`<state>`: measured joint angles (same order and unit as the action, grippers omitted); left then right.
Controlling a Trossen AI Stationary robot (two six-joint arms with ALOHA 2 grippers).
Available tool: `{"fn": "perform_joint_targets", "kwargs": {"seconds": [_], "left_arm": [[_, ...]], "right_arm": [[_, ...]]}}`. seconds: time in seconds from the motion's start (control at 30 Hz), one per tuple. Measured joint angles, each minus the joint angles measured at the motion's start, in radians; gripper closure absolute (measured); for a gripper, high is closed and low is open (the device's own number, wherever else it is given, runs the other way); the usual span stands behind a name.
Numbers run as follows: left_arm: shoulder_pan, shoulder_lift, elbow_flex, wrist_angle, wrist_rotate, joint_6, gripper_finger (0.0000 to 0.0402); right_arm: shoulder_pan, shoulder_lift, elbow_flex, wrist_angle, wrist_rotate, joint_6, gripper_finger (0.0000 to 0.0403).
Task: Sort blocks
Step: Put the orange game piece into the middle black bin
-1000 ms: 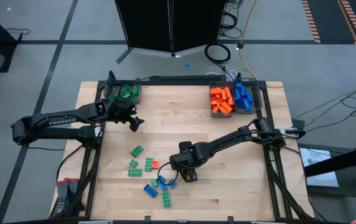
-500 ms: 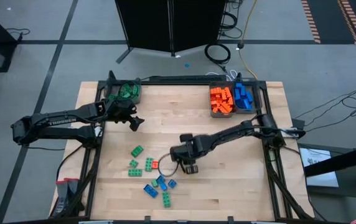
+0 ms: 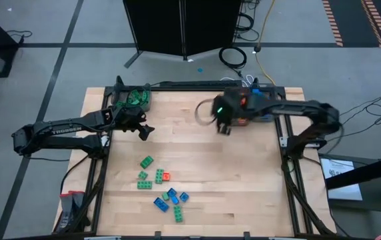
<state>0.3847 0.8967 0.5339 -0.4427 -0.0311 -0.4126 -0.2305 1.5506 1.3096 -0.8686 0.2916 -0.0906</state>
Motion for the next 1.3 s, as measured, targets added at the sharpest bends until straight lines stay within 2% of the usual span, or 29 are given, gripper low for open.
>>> {"fn": "perform_joint_targets", "kwargs": {"seconds": [0.13, 0.27, 0.37, 0.57, 0.73, 0.8, 0.9, 0.97, 1.07, 1.23, 1.3], "left_arm": [[0.000, 0.000, 0.000, 0.001, -0.001, 0.000, 0.0059], [0.000, 0.000, 0.000, 0.012, -0.003, -0.001, 0.0059], [0.000, 0.000, 0.000, 0.025, -0.005, -0.001, 0.0059], [0.000, 0.000, 0.000, 0.024, -0.005, -0.032, 0.0059], [0.000, 0.000, 0.000, 0.024, -0.005, -0.053, 0.0059], [0.000, 0.000, 0.000, 0.022, -0.005, -0.053, 0.0059], [0.000, 0.000, 0.000, 0.022, -0.005, -0.053, 0.0059], [0.000, 0.000, 0.000, 0.023, -0.022, -0.054, 0.0059], [0.000, 0.000, 0.000, 0.023, -0.046, -0.054, 0.0059], [0.000, 0.000, 0.000, 0.022, -0.052, -0.054, 0.0059], [0.000, 0.000, 0.000, 0.022, -0.052, -0.054, 0.0059]], "right_arm": [[-0.164, -0.129, -0.164, 0.058, 0.002, 0.028, 0.0288], [-0.279, -0.179, -0.293, 0.133, -0.013, 0.069, 0.0288], [-0.319, -0.181, -0.340, 0.180, -0.071, 0.062, 0.0258], [-0.339, -0.167, -0.359, 0.240, -0.090, 0.014, 0.0168], [-0.348, -0.169, -0.330, 0.252, -0.103, -0.013, 0.0144], [-0.343, -0.169, -0.285, 0.266, -0.199, 0.011, 0.0144], [-0.295, -0.170, -0.207, 0.345, -0.433, 0.083, 0.0149], [-0.226, -0.171, -0.178, 0.451, -0.519, 0.120, 0.0153], [-0.083, -0.152, -0.168, 0.633, -0.493, 0.127, 0.0159], [0.131, -0.025, -0.169, 0.839, -0.313, 0.106, 0.0173], [0.196, 0.047, -0.168, 0.923, -0.283, 0.100, 0.0178]]}}
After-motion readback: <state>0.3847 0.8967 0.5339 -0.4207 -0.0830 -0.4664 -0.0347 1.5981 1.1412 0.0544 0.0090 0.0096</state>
